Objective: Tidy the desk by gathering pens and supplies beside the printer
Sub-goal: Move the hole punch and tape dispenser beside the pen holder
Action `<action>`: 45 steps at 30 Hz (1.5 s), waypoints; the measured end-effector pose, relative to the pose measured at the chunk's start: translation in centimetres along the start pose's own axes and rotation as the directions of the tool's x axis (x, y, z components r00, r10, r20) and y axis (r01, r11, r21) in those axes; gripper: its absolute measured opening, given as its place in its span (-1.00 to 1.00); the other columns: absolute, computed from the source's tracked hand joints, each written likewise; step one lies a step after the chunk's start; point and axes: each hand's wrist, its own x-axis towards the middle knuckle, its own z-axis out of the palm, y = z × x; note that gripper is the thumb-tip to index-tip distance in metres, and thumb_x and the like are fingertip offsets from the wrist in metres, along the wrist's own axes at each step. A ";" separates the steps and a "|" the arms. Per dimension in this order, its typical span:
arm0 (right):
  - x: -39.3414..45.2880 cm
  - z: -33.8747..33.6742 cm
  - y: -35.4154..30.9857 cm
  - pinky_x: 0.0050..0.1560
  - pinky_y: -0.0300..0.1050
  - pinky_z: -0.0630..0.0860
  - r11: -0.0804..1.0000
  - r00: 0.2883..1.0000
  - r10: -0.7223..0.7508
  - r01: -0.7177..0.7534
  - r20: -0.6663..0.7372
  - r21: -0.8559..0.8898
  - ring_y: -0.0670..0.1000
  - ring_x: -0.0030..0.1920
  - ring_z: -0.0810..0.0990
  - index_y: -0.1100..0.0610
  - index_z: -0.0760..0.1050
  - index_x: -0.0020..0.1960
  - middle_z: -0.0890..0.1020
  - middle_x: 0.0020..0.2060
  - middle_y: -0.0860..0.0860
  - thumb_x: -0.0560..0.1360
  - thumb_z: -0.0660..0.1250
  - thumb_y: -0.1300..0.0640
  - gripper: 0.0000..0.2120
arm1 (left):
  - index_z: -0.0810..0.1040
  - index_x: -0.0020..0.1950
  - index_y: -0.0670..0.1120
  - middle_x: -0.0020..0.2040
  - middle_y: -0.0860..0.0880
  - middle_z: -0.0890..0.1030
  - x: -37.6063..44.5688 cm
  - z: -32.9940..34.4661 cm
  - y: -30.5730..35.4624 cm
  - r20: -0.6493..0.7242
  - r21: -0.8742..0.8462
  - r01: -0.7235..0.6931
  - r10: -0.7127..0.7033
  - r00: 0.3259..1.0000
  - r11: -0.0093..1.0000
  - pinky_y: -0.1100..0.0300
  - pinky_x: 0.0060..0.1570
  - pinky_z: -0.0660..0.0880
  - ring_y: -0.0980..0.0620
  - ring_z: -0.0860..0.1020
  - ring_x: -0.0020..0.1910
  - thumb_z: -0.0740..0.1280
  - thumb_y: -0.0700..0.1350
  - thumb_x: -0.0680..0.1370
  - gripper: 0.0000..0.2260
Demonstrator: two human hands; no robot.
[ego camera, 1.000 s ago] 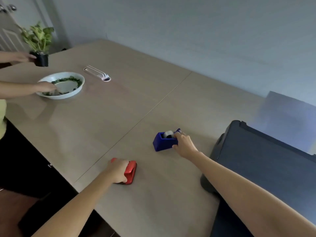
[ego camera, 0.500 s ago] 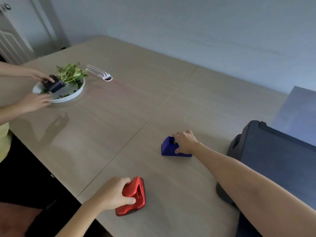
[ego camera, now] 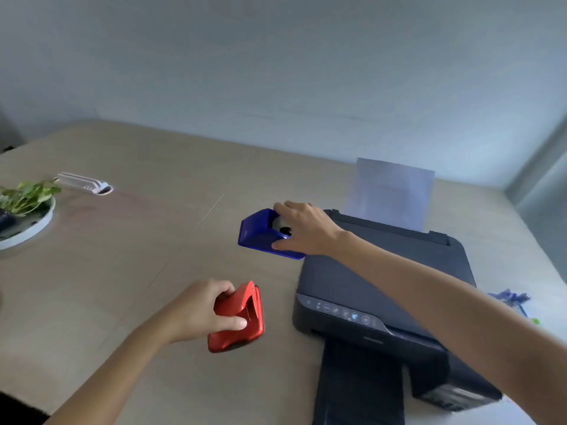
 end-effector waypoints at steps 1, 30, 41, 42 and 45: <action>-2.0 -1.6 1.1 -0.22 -0.12 0.30 0.999 0.999 0.035 -0.035 -0.025 0.000 0.11 -0.22 0.49 0.11 0.38 0.06 0.56 -0.11 0.04 0.33 0.42 -0.07 -0.58 | 0.54 -0.16 -0.02 -0.29 0.09 0.57 0.4 0.4 2.4 0.002 0.015 -0.040 0.040 0.999 0.999 0.25 -0.25 0.41 0.17 0.47 -0.36 0.53 0.12 0.31 -0.71; -54.2 -0.1 28.8 -0.25 -0.13 0.41 0.279 0.283 0.950 -0.959 0.131 0.049 0.08 -0.14 0.55 0.05 0.39 -0.10 0.64 -0.08 0.03 0.24 0.41 -0.07 -0.66 | 0.49 0.06 -0.21 0.00 -0.17 0.51 11.7 42.5 39.9 0.654 0.366 -0.467 0.135 0.745 0.805 0.09 -0.14 0.50 -0.20 0.55 -0.02 0.52 -0.02 0.36 -0.59; -48.9 5.1 31.9 -0.21 -0.08 0.49 0.194 0.199 0.968 -0.980 0.156 0.047 0.15 -0.06 0.62 0.18 0.42 0.04 0.63 -0.05 0.10 0.30 0.37 -0.02 -0.59 | 0.41 0.36 -0.20 0.29 -0.18 0.51 18.1 45.0 39.6 0.544 0.433 -0.330 0.048 0.838 0.839 -0.12 0.20 0.52 -0.22 0.52 0.24 0.58 0.05 0.31 -0.27; -48.5 5.2 32.1 -0.17 -0.06 0.51 0.191 0.195 0.969 -0.981 0.152 0.041 0.16 -0.04 0.62 0.19 0.41 0.05 0.63 -0.04 0.11 0.31 0.38 -0.03 -0.58 | 0.41 0.36 -0.20 0.29 -0.19 0.51 18.4 45.0 39.6 0.541 0.434 -0.332 0.052 0.840 0.838 -0.11 0.21 0.52 -0.22 0.52 0.24 0.59 0.04 0.30 -0.27; -47.6 5.2 32.4 -0.08 -0.03 0.55 0.182 0.183 0.970 -0.983 0.157 0.023 0.18 0.02 0.63 0.21 0.40 0.09 0.63 0.01 0.13 0.32 0.41 -0.05 -0.52 | 0.46 0.30 -0.21 0.25 -0.21 0.54 18.8 44.7 39.7 0.532 0.459 -0.347 0.059 0.845 0.818 -0.08 0.19 0.52 -0.22 0.53 0.21 0.59 0.01 0.31 -0.34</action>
